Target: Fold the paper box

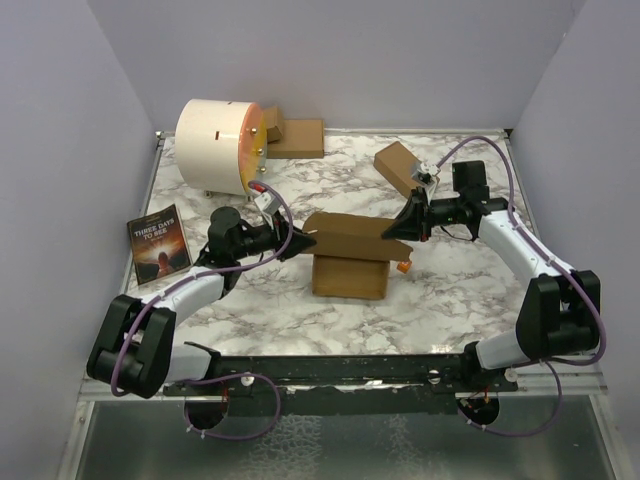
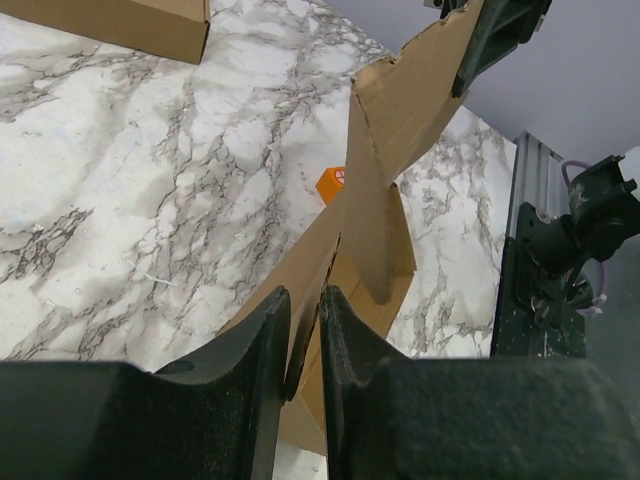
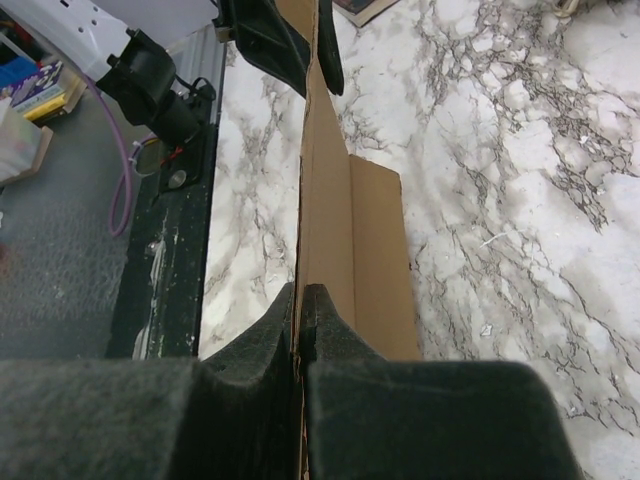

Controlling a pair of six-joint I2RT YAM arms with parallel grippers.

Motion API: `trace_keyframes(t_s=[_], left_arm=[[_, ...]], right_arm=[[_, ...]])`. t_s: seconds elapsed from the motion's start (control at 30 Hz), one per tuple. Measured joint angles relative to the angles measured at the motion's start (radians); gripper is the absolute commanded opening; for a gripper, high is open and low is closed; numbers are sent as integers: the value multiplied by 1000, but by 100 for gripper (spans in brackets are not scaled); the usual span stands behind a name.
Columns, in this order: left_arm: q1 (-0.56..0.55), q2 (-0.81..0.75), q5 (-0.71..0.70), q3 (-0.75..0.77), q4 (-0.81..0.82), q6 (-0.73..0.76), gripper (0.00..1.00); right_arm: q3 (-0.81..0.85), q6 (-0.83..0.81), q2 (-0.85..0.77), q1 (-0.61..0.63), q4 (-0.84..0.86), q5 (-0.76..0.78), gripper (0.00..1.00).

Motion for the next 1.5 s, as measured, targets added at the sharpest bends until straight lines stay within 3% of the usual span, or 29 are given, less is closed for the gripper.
trace_keyframes(t_s=[0.13, 0.27, 0.53, 0.8, 0.9, 0.97, 1.07, 1.2, 1.27, 1.5], left_arm=[[-2, 2, 10, 0, 5, 4, 2], [-3, -1, 12, -2, 4, 8, 0], [-3, -45, -19, -38, 0, 10, 0], [-3, -103, -114, -110, -11, 1, 0], [-1, -129, -157, -133, -13, -5, 0], [0, -144, -181, -148, -13, -11, 0], [5, -156, -207, -163, -14, -18, 0], [5, -158, -225, -174, -9, -27, 0], [5, -154, -228, -182, 9, -34, 0], [5, -90, -228, -188, 80, -54, 5]], right_arm=[[0, 0, 8, 0, 0, 0, 2], [0, 2, 15, 0, 0, 0, 8], [10, 51, 19, -7, 3, 5, 56], [34, 35, -14, -138, -2, 12, 73], [4, -60, -67, -170, -20, 31, 76], [-25, -168, -101, -170, -58, 34, 83], [-51, -427, -120, -167, -172, 33, 92], [-81, -796, -117, -168, -344, 47, 93], [-90, -903, -103, -167, -395, 66, 92], [-138, -1013, -18, -167, -411, 174, 90]])
